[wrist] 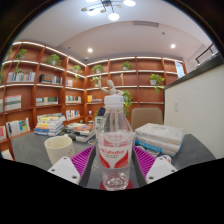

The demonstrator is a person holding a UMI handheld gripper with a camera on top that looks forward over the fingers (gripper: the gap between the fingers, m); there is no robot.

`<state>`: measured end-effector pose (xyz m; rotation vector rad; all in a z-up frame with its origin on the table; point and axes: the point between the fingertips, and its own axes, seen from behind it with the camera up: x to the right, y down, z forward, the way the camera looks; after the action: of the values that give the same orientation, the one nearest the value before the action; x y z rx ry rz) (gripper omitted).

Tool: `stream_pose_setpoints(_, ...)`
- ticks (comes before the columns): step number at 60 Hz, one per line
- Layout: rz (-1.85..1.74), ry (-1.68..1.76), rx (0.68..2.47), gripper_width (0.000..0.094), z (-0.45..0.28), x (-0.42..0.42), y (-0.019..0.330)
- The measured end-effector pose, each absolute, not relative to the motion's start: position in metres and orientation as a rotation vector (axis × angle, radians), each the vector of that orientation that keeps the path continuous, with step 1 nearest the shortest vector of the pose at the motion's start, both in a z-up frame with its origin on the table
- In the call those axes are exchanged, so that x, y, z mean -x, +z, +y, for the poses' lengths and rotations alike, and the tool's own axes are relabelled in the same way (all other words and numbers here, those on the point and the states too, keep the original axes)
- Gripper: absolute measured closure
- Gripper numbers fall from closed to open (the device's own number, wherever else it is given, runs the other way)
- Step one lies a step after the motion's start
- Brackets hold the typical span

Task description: Pour water

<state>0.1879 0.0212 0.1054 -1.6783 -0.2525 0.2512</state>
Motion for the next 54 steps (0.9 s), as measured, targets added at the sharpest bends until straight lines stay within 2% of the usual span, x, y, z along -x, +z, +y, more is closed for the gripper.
stream_pose_setpoints(31,-0.075,0.117,1.787,0.0180,-0.079,-0.226,0.124)
stream_pose_setpoints(54,-0.106,0.147,1.715,0.0175,-0.119,-0.208,0.166)
